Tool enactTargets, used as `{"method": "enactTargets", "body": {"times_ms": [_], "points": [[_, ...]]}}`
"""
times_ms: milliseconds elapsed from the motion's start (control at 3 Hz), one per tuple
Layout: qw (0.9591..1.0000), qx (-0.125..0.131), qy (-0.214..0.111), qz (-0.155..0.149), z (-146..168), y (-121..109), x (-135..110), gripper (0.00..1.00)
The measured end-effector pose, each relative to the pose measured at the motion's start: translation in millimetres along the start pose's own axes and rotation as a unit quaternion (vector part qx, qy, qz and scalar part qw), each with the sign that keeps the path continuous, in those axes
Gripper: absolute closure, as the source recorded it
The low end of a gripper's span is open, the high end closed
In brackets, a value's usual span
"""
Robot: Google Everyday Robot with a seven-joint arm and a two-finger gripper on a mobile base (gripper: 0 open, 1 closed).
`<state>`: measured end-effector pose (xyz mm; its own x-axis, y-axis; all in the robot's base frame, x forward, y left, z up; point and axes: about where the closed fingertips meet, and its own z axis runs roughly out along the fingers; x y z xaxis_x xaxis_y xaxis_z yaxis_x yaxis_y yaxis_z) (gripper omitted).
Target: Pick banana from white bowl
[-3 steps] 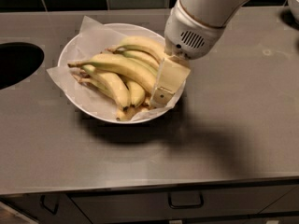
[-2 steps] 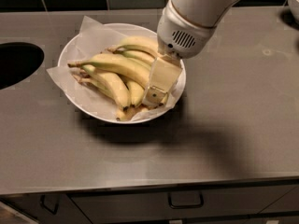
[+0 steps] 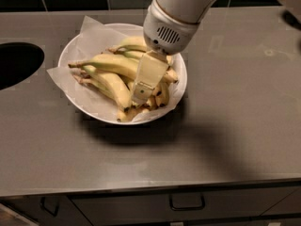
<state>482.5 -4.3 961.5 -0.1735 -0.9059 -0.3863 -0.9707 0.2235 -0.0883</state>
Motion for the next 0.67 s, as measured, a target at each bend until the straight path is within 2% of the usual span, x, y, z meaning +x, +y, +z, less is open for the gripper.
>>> {"method": "enactTargets", "body": {"times_ms": [667], "points": [[0.9998,-0.003,0.004,0.018,12.0,-6.8,-3.7,0.24]]}}
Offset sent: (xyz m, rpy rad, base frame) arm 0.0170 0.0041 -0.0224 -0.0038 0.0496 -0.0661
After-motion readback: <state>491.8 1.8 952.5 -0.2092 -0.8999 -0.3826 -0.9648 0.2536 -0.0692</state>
